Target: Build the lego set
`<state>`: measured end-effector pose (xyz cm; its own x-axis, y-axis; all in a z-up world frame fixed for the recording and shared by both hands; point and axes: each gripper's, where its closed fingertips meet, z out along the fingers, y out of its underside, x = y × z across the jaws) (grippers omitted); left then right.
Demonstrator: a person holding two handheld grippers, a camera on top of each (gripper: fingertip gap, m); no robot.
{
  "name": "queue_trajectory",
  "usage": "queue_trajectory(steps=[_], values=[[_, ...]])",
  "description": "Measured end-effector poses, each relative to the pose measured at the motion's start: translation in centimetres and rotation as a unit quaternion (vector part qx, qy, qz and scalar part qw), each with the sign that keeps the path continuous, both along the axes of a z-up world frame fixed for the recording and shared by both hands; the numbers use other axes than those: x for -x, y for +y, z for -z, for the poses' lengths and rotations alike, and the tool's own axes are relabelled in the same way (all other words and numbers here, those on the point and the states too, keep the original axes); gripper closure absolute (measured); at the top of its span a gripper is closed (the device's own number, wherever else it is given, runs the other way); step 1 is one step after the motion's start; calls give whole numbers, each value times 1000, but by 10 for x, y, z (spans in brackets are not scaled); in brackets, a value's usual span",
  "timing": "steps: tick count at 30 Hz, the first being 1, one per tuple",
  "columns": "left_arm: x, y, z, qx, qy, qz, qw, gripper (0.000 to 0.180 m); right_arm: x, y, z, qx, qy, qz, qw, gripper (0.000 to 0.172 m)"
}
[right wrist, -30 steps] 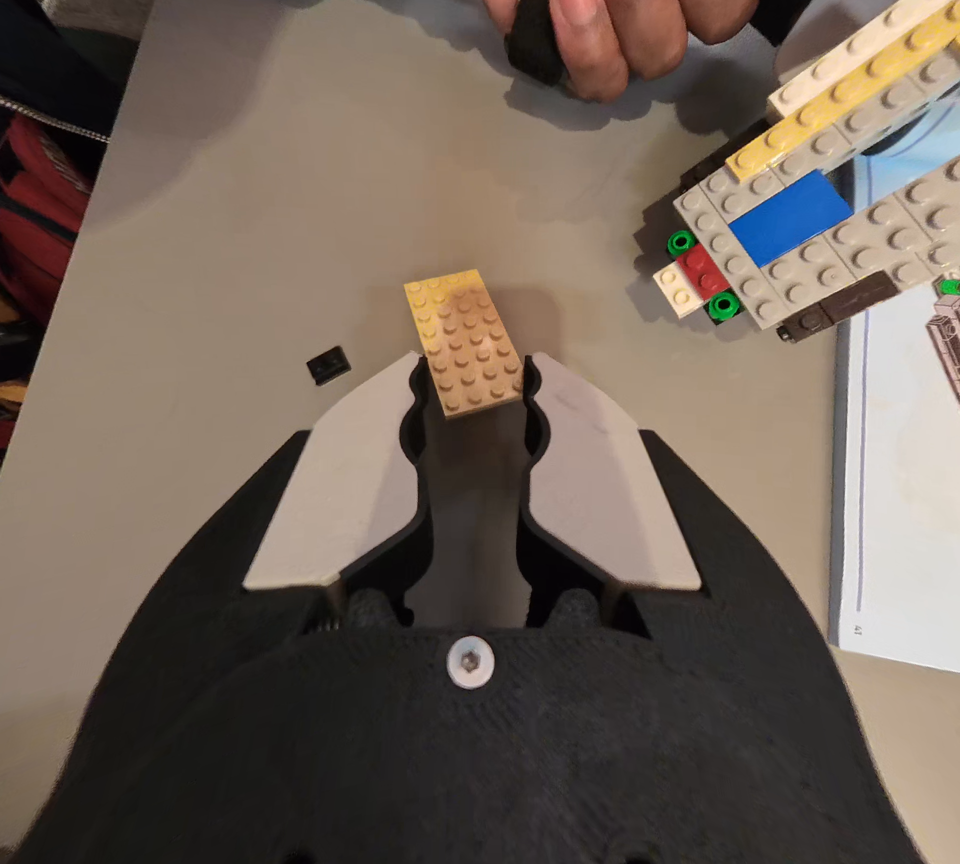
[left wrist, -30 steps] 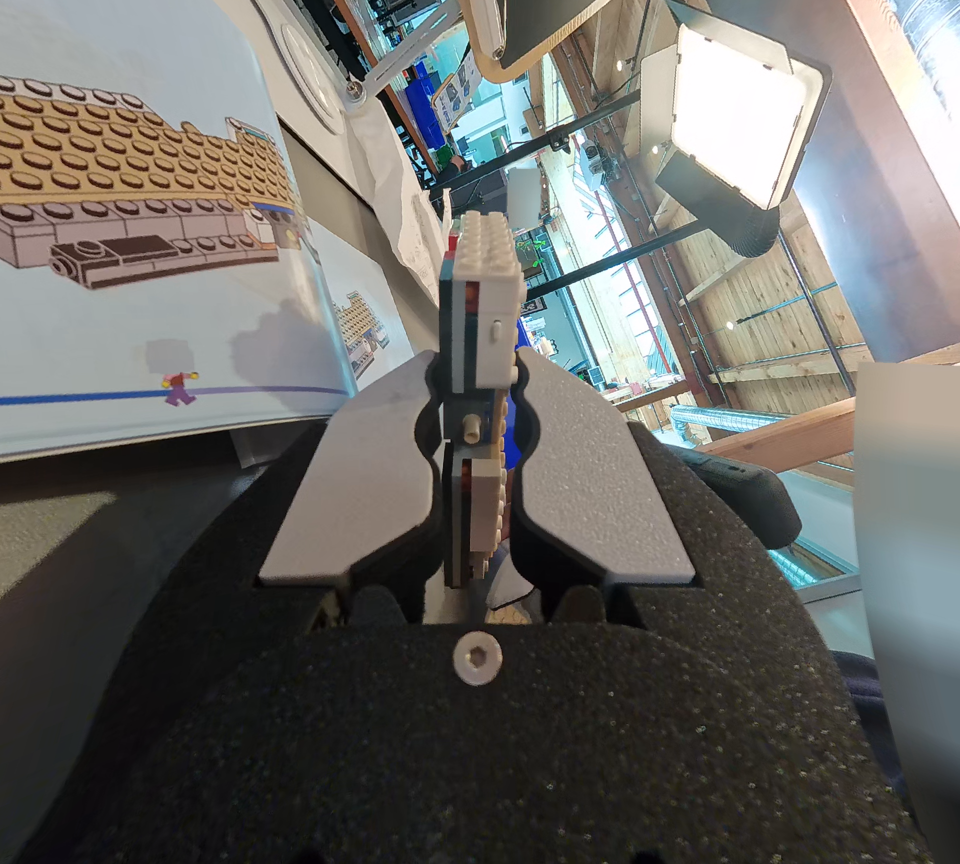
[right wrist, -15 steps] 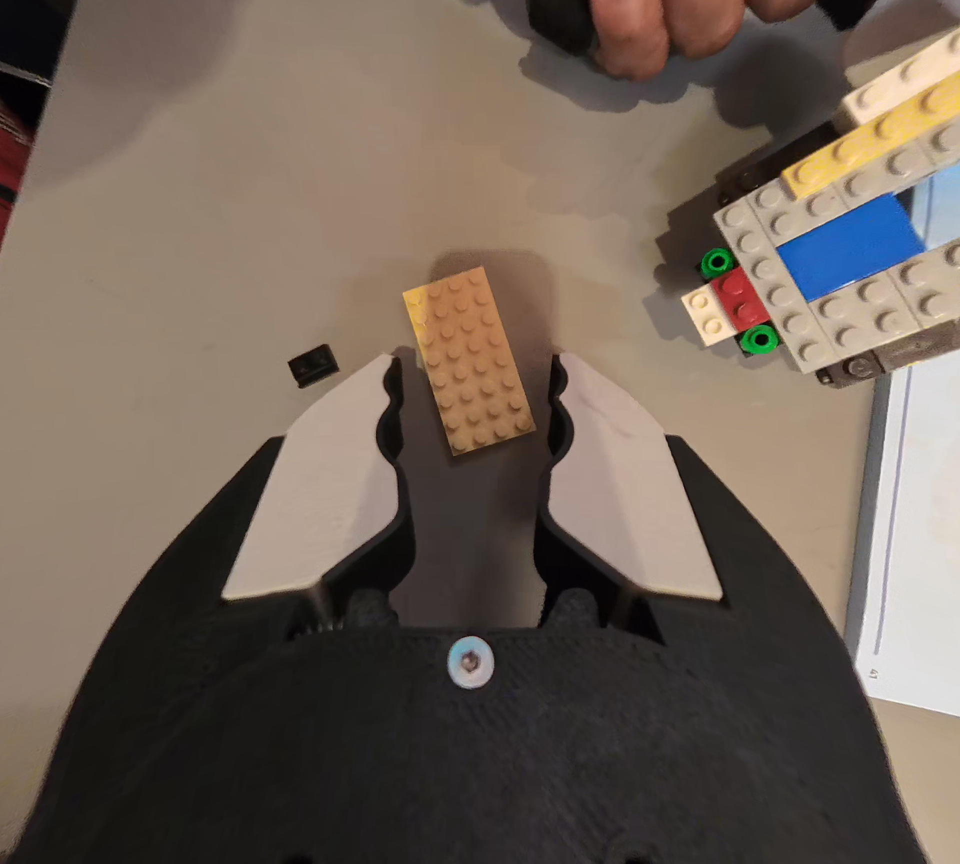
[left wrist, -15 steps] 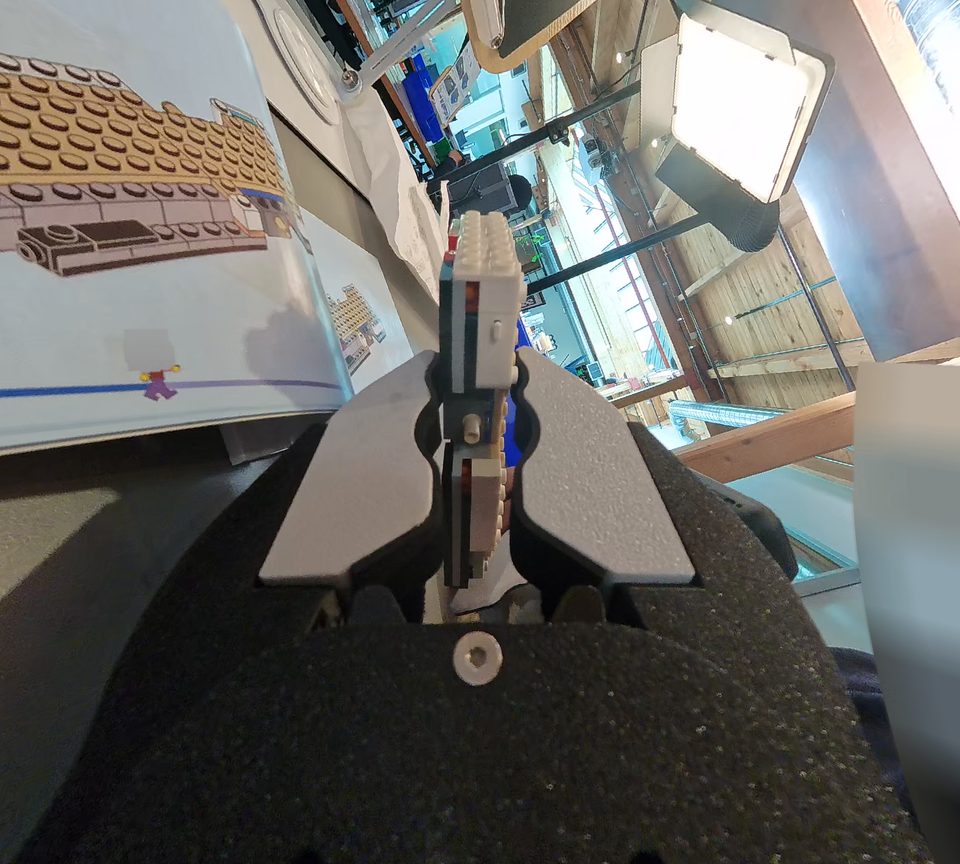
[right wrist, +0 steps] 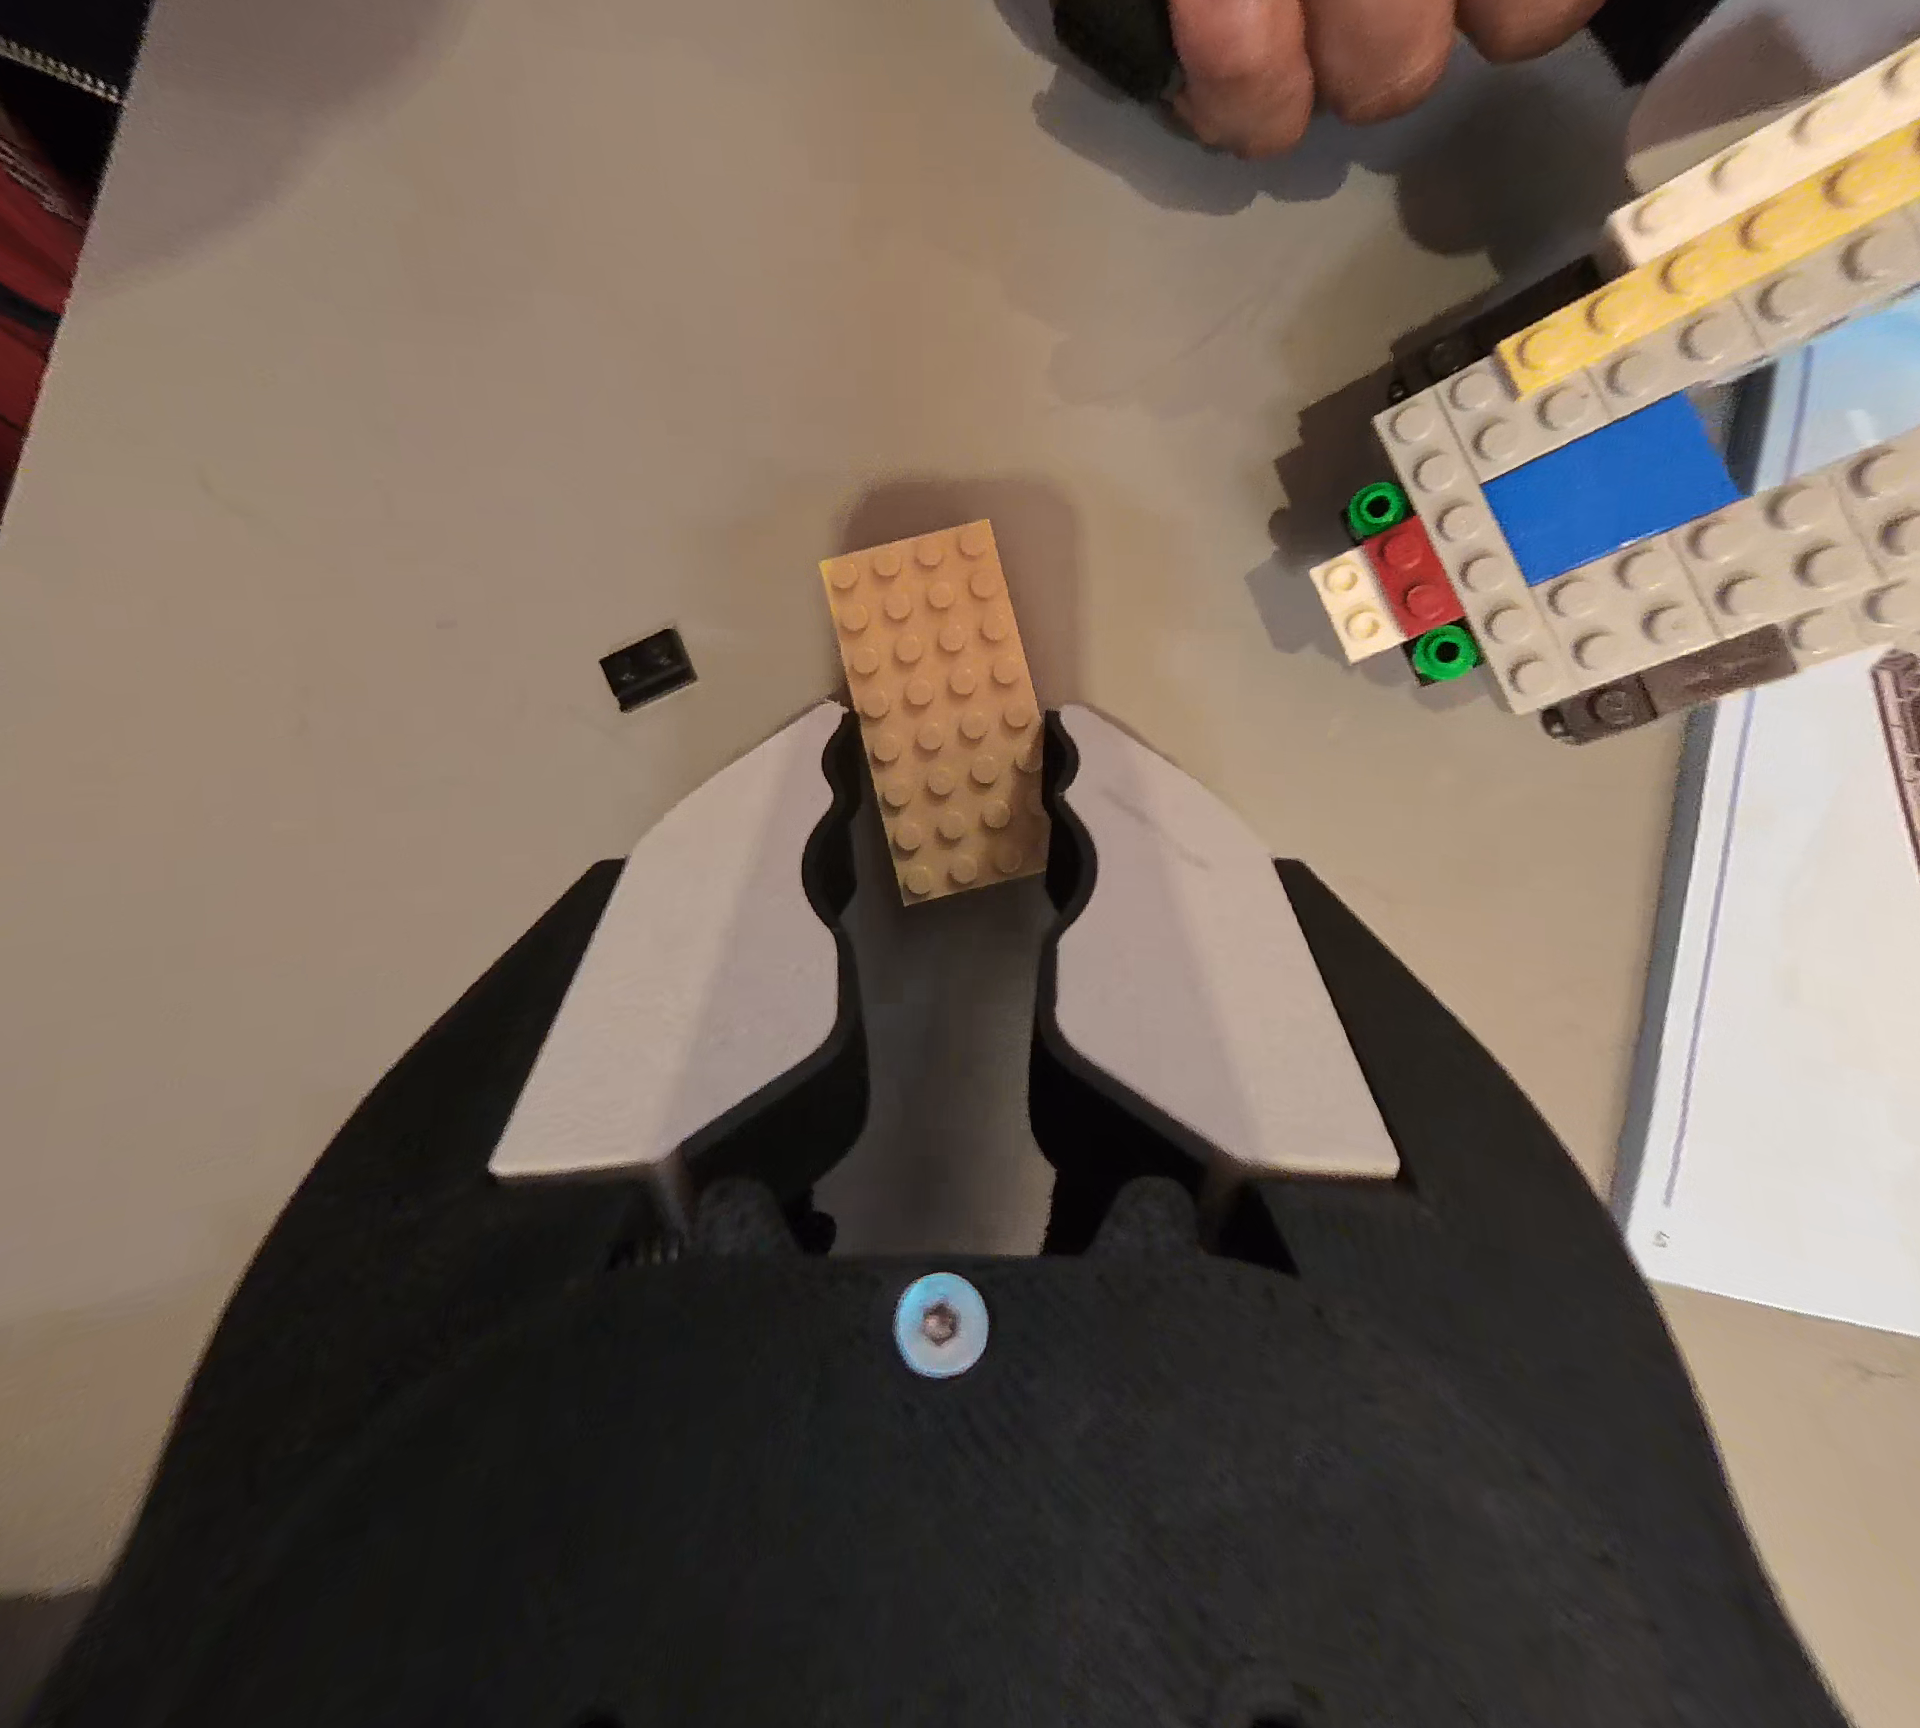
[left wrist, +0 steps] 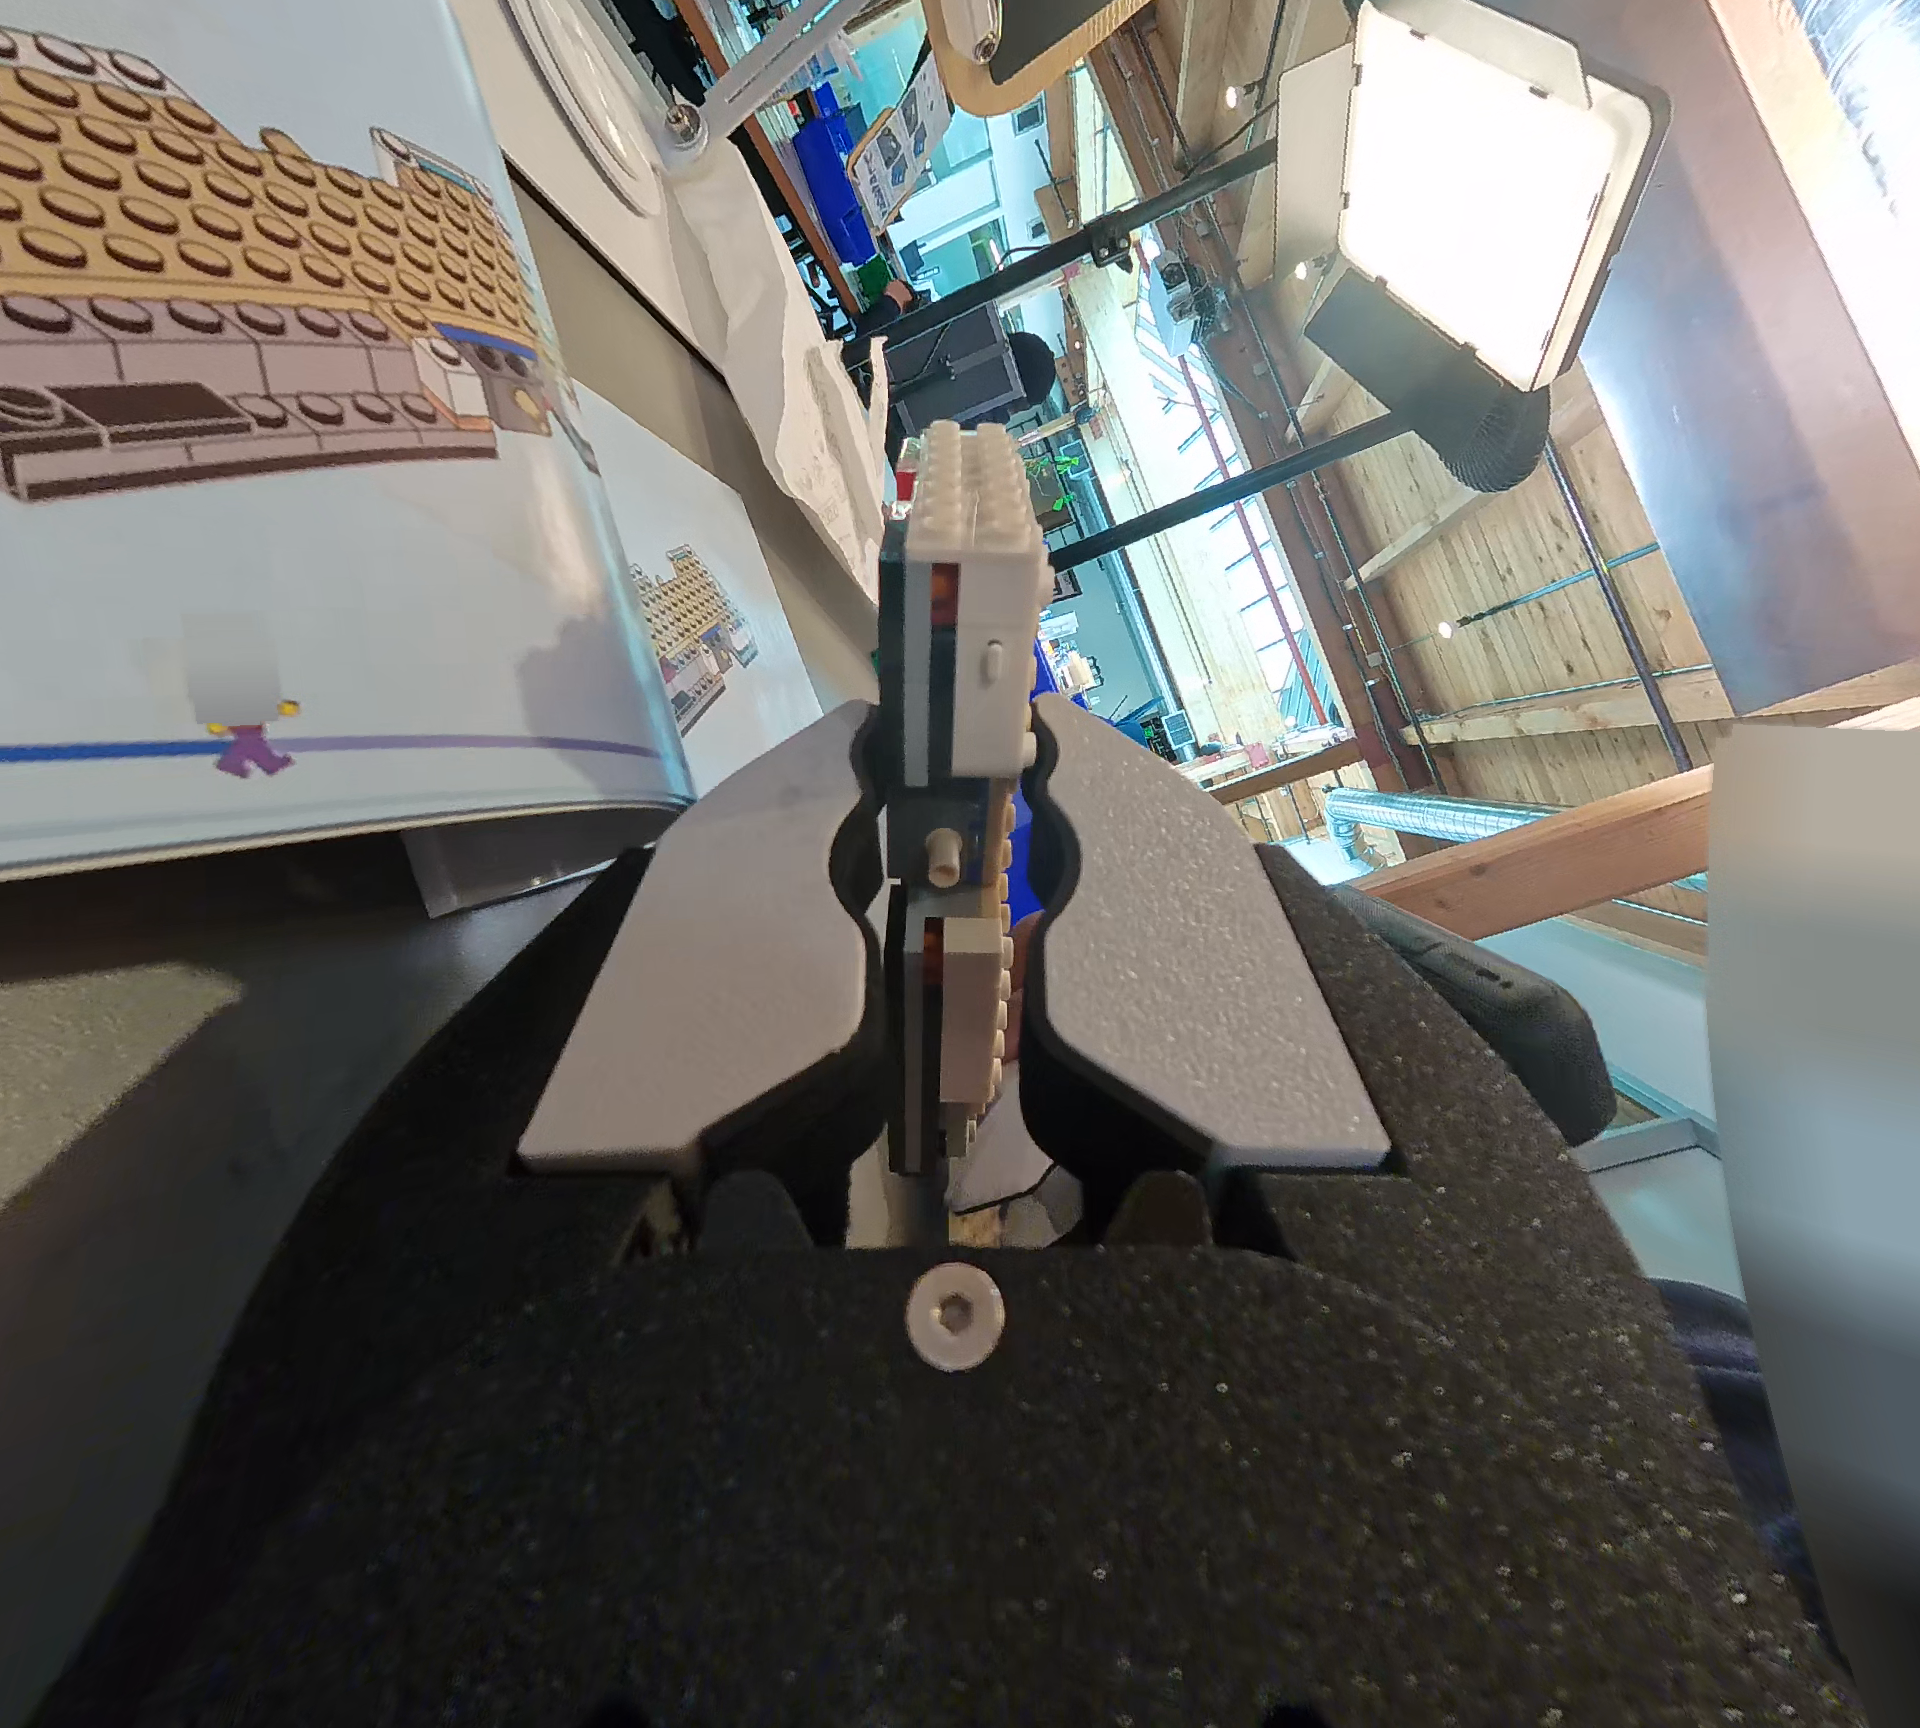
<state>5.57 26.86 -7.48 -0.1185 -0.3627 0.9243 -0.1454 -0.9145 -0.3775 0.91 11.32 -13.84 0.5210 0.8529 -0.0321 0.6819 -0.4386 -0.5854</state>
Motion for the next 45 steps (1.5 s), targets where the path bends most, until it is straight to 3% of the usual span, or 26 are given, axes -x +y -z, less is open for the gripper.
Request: queue_trajectory(steps=[8, 14, 22, 45], values=[[0, -1, -1, 5, -3, -1, 1000, 157, -8, 10, -30, -40, 37, 33, 998, 138], [-1, -2, -2, 17, -9, -14, 1000, 157, -35, 56, -63, -104, 95, 193, 971, 138], [-1, -2, -2, 33, -19, -39, 999, 157, -49, 84, -54, -83, 95, 327, 936, 138], [1, 3, 2, 57, -15, -59, 997, 157, -45, 102, -47, -86, 87, 399, 909, 138]])
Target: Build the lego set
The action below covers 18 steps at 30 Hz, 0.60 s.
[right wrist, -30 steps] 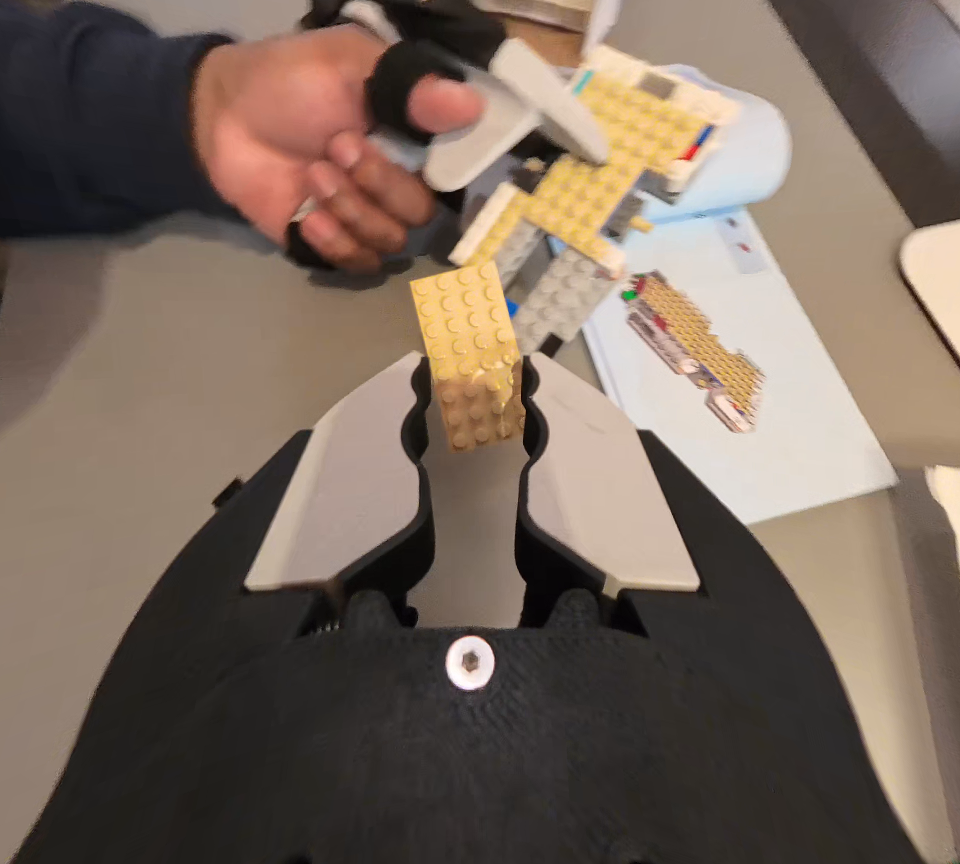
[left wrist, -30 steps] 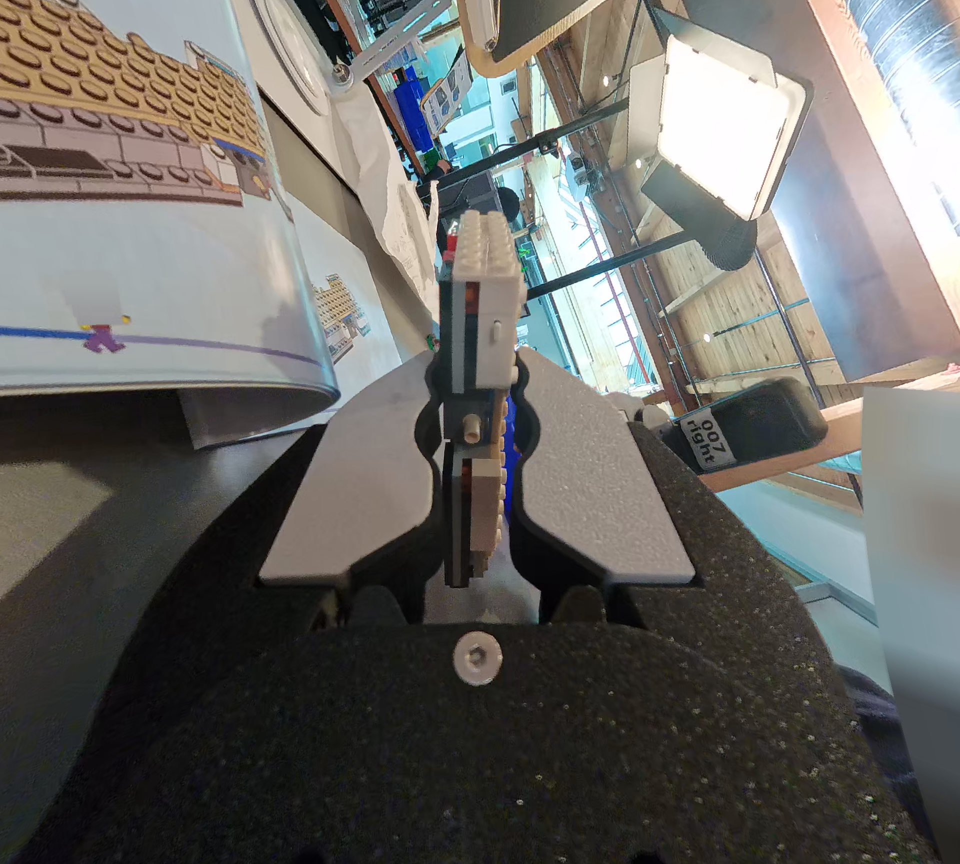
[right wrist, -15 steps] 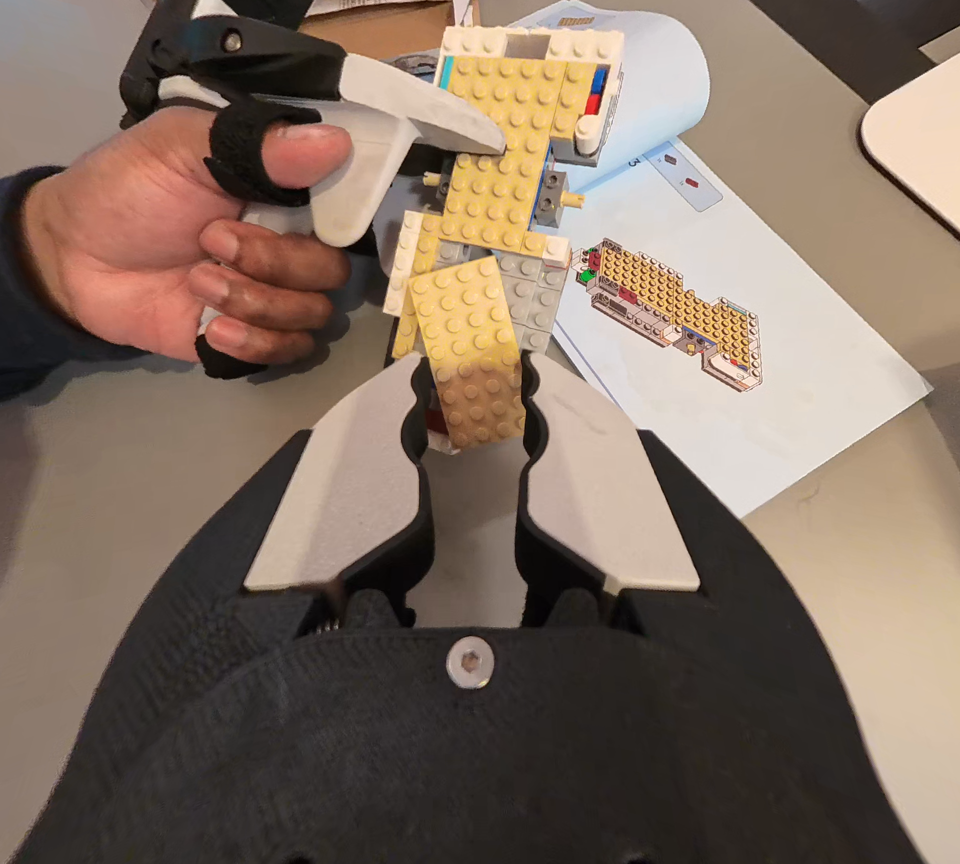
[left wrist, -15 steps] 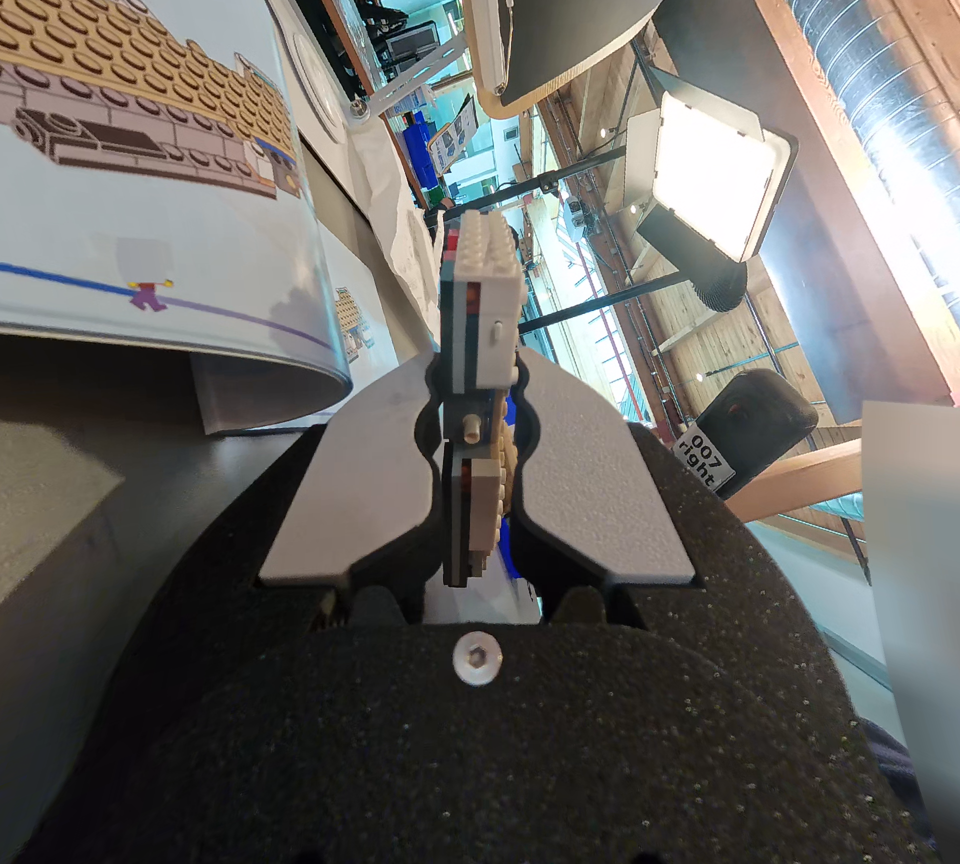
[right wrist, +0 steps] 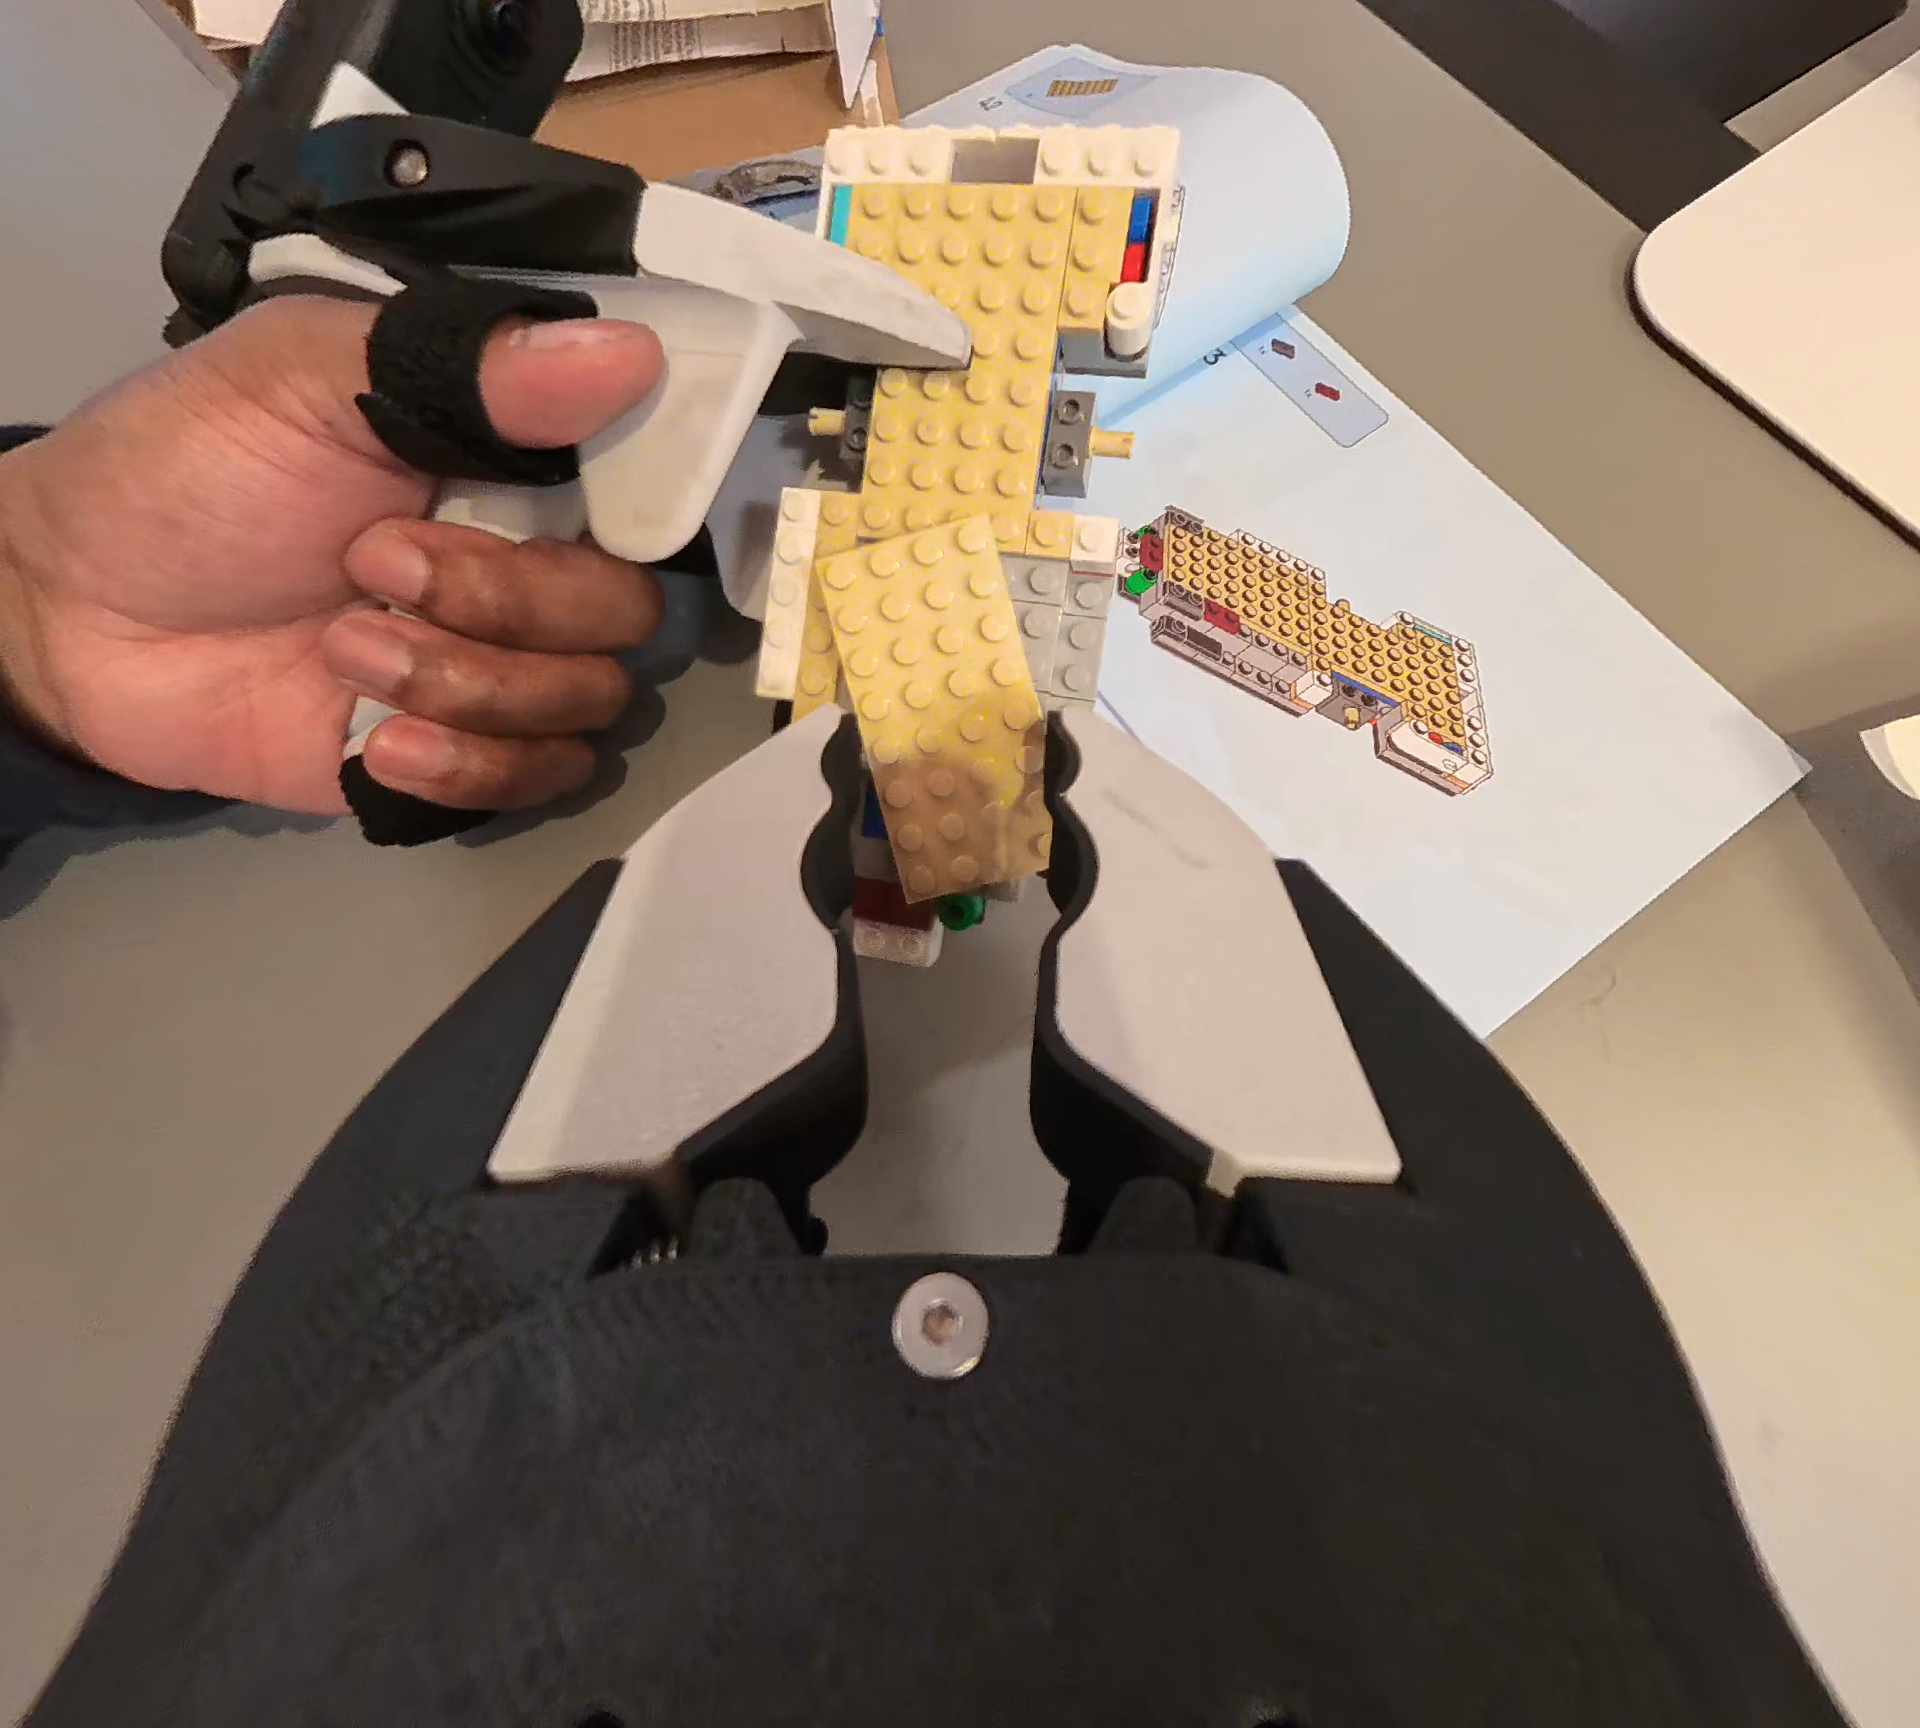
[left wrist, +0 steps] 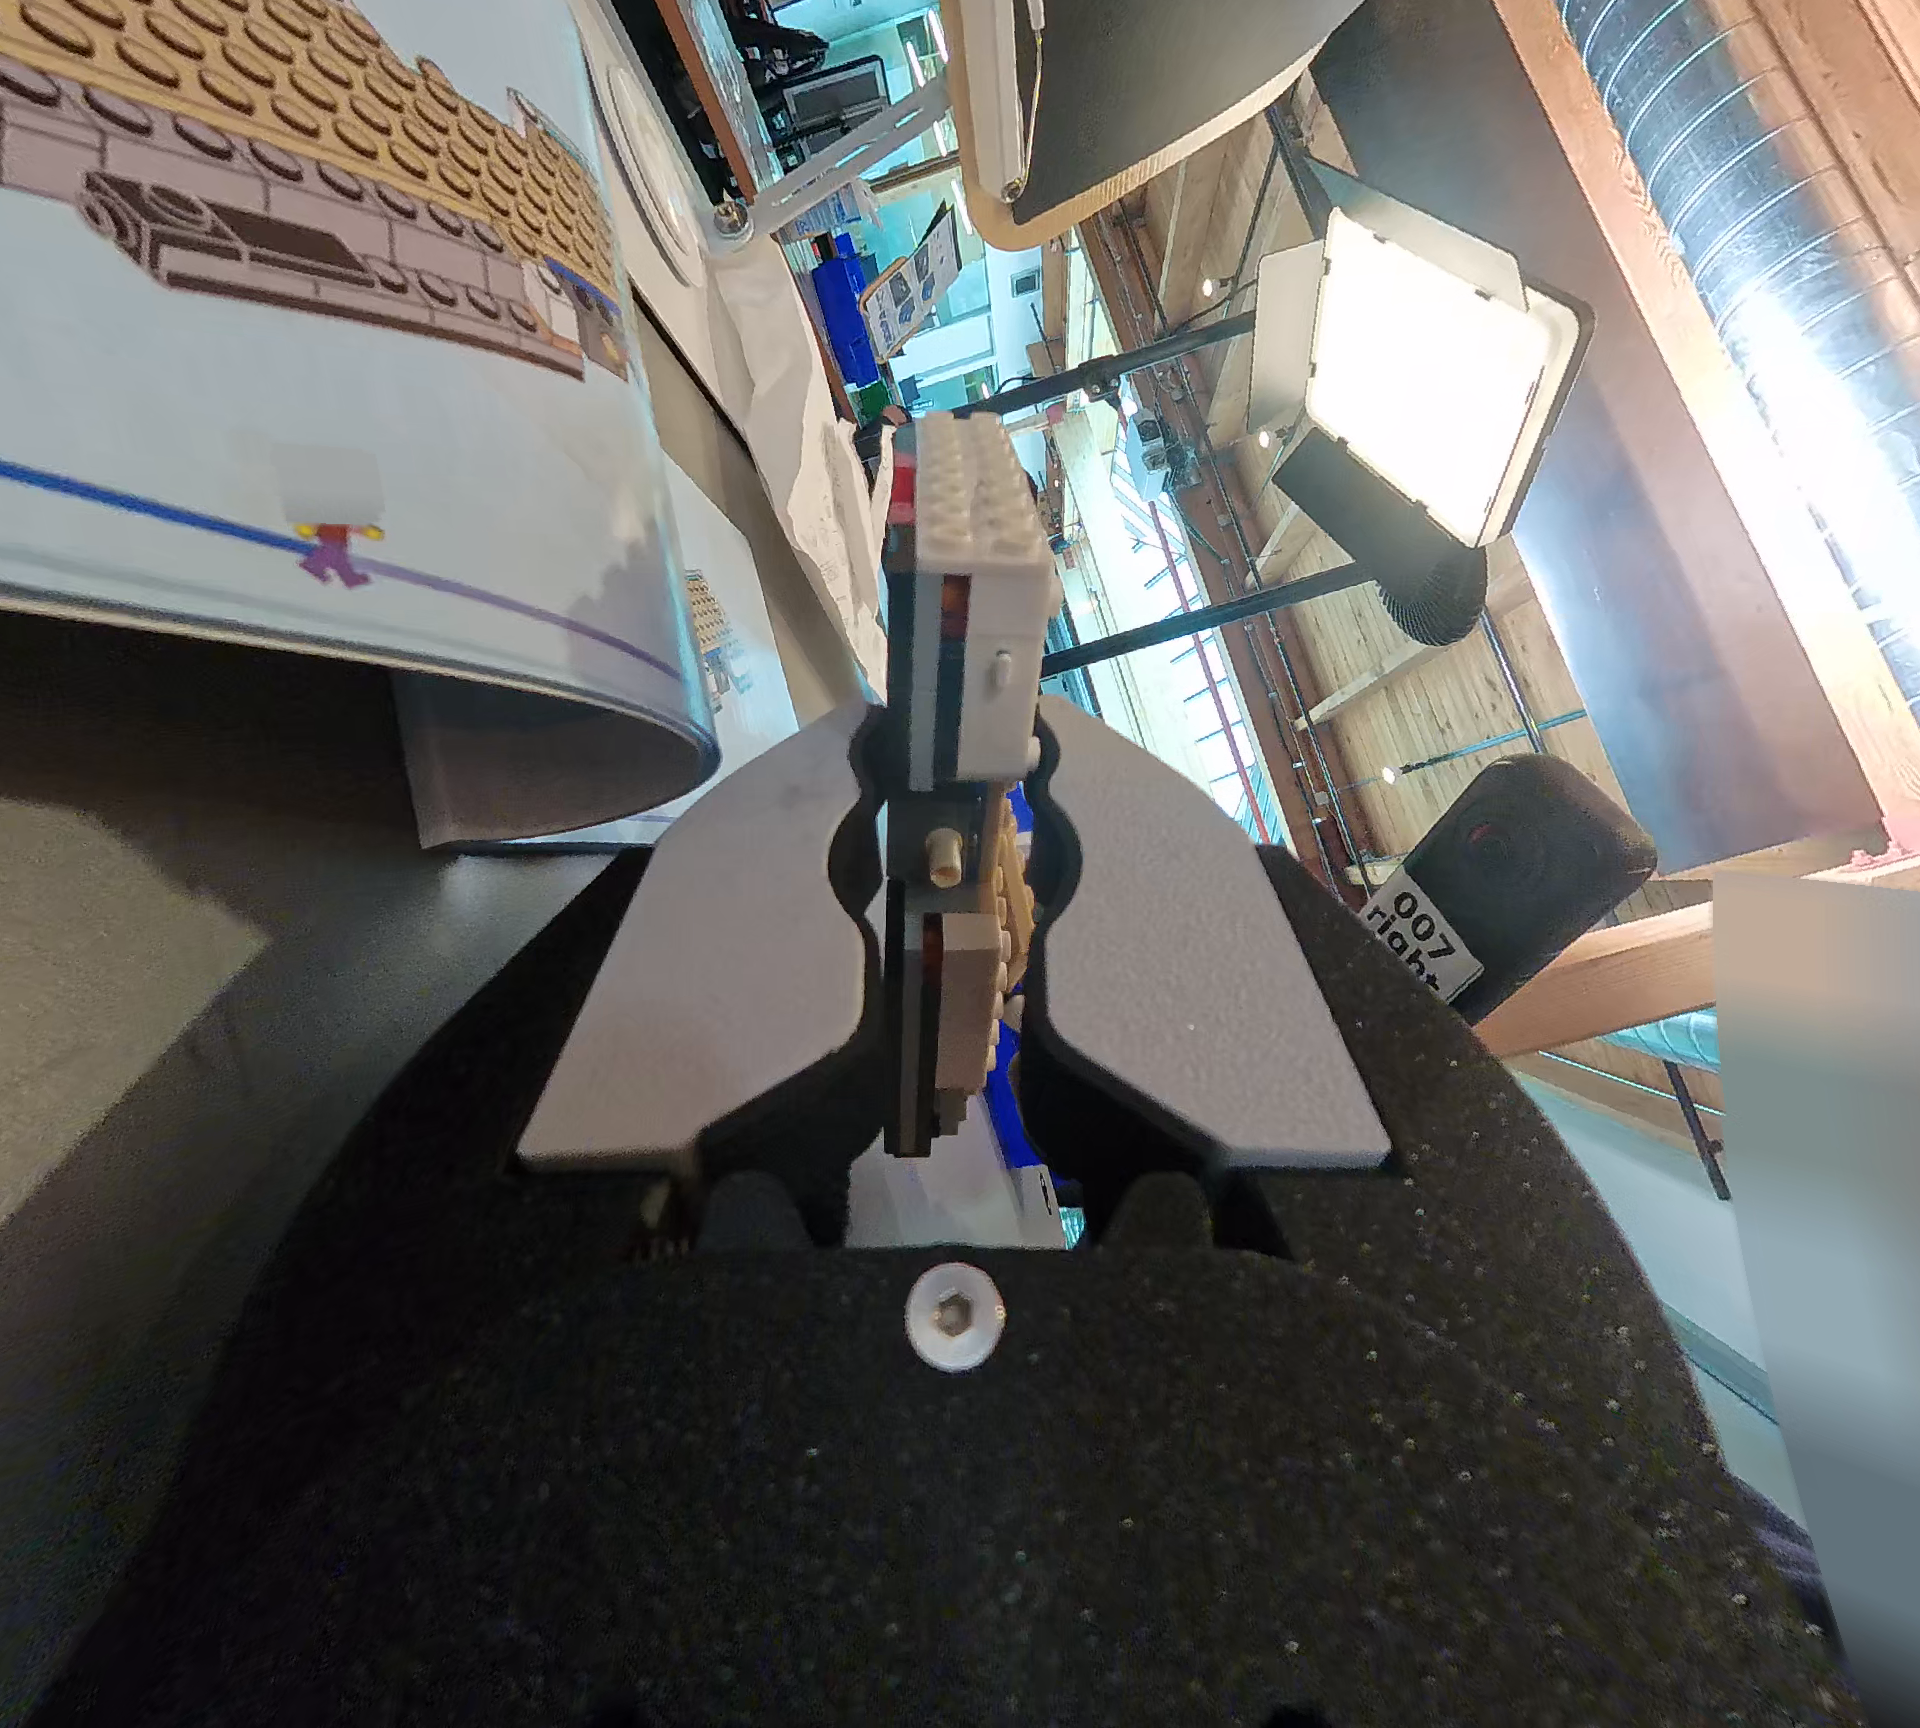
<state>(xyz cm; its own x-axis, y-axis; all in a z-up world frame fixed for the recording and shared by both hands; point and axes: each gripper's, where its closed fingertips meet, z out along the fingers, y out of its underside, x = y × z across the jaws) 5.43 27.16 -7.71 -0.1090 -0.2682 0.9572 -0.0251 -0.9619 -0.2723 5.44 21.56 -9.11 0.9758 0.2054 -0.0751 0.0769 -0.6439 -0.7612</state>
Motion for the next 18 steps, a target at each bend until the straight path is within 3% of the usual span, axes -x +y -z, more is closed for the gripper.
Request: queue_trajectory(steps=[18], values=[[10, 14, 2, 75, -25, -69, 994, 157, 6, 16, -5, -9, -5, 26, 1000, 129]])
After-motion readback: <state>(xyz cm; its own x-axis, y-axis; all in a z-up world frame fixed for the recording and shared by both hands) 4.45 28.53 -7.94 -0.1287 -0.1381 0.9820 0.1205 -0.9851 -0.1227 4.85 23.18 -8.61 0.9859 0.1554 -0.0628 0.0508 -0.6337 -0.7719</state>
